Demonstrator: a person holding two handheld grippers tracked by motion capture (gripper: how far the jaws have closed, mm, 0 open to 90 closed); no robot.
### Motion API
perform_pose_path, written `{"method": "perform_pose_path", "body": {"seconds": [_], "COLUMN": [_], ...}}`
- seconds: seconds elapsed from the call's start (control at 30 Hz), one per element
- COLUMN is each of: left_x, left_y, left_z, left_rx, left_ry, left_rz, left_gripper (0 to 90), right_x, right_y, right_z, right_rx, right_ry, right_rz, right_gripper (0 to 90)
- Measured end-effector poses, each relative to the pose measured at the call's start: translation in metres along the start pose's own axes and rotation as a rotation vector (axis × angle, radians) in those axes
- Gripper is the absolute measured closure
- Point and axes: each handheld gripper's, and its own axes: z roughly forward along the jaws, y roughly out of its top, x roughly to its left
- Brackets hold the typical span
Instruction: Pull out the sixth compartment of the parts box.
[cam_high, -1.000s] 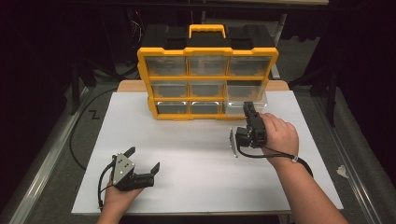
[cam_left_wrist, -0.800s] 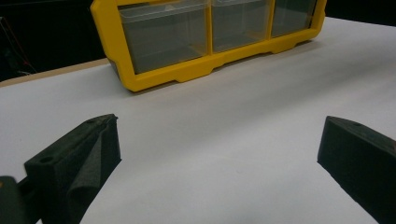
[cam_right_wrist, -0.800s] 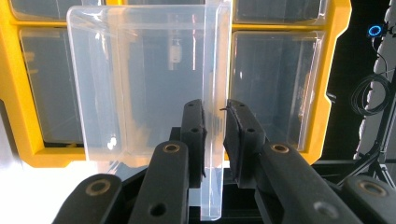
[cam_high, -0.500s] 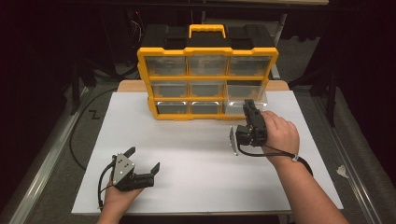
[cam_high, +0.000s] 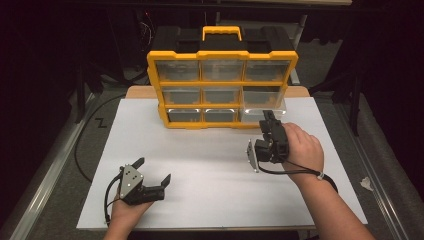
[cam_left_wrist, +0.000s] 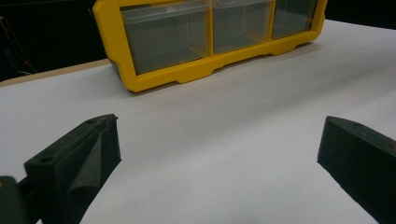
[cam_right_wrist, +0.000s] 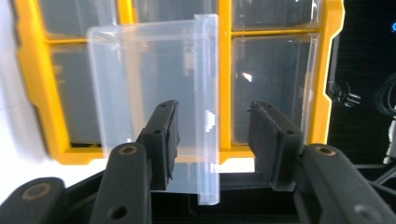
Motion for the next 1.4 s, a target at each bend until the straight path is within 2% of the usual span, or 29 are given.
{"method": "perform_pose_path", "body": {"seconds": [0.07,0.1,0.17,0.2,0.23,0.27,0.33,0.37,0.4,0.43,0.5,0.53,0.57,0.73,0.83,0.9,0.93,1.03,1.2,1.3,1.4], "left_x": [0.0,0.0,0.0,0.0,0.0,0.0,0.0,0.0,0.0,0.0,0.0,0.0,0.0,0.0,0.0,-0.001,-0.001,-0.001,-0.001,-0.001,-0.001], "left_y": [0.0,0.0,0.0,0.0,-0.001,-0.001,-0.001,-0.001,-0.001,-0.001,-0.001,-0.001,-0.001,-0.001,-0.001,-0.001,-0.001,0.0,-0.001,-0.001,-0.001], "left_z": [0.0,0.0,0.0,0.0,0.0,0.0,0.0,0.0,0.0,0.0,0.0,0.001,0.001,0.0,0.001,0.0,0.0,0.0,0.001,0.002,0.002], "left_rx": [0.0,0.0,0.001,0.002,0.002,0.002,0.002,0.003,0.004,0.004,0.004,0.004,0.004,0.004,0.005,0.004,0.002,0.0,0.005,0.007,0.009], "left_ry": [0.0,0.0,-0.001,-0.001,0.0,0.0,0.0,0.0,0.001,0.001,0.001,0.001,0.001,0.0,0.001,0.0,-0.001,-0.002,-0.002,-0.001,-0.001], "left_rz": [0.0,-0.001,-0.001,-0.001,-0.002,-0.002,-0.001,-0.001,-0.001,-0.001,0.0,0.0,0.0,0.003,0.003,-0.001,-0.002,0.001,0.001,0.003,0.004], "left_gripper": [0.2,0.2,0.3,0.2,0.2,0.2,0.2,0.2,0.3,0.2,0.3,0.2,0.2,0.2,0.2,0.2,0.2,0.3,0.2,0.2,0.3], "right_x": [0.003,0.01,0.014,0.022,0.022,0.024,0.037,0.037,0.046,0.046,0.055,0.064,0.064,0.09,0.097,0.104,0.106,0.107,0.101,0.102,0.105], "right_y": [0.0,-0.001,-0.002,-0.003,-0.003,-0.003,-0.005,-0.005,-0.007,-0.007,-0.009,-0.012,-0.012,-0.022,-0.028,-0.036,-0.037,-0.039,-0.036,-0.035,-0.035], "right_z": [-0.003,-0.006,-0.008,-0.011,-0.011,-0.012,-0.016,-0.016,-0.018,-0.018,-0.021,-0.024,-0.024,-0.038,-0.044,-0.05,-0.052,-0.053,-0.051,-0.05,-0.049], "right_rx": [-0.012,-0.012,-0.012,-0.016,-0.016,-0.026,-0.027,-0.027,-0.03,-0.03,-0.027,-0.016,-0.016,-0.016,-0.011,-0.003,0.004,0.006,0.015,-0.004,0.016], "right_ry": [0.008,0.02,0.03,0.045,0.045,0.046,0.069,0.069,0.085,0.085,0.102,0.123,0.123,0.142,0.147,0.176,0.187,0.18,0.176,0.189,0.213], "right_rz": [-0.011,0.002,0.007,0.016,0.016,-0.005,0.007,0.007,0.006,0.006,0.012,0.018,0.018,0.03,0.032,0.04,0.041,0.037,0.06,0.052,0.047], "right_gripper": [49.7,47.5,46.7,44.9,44.9,44.2,42.2,42.2,41.5,41.5,41.2,40.6,40.6,40.3,40.3,39.7,39.5,39.5,36.3,29.2,22.5]}}
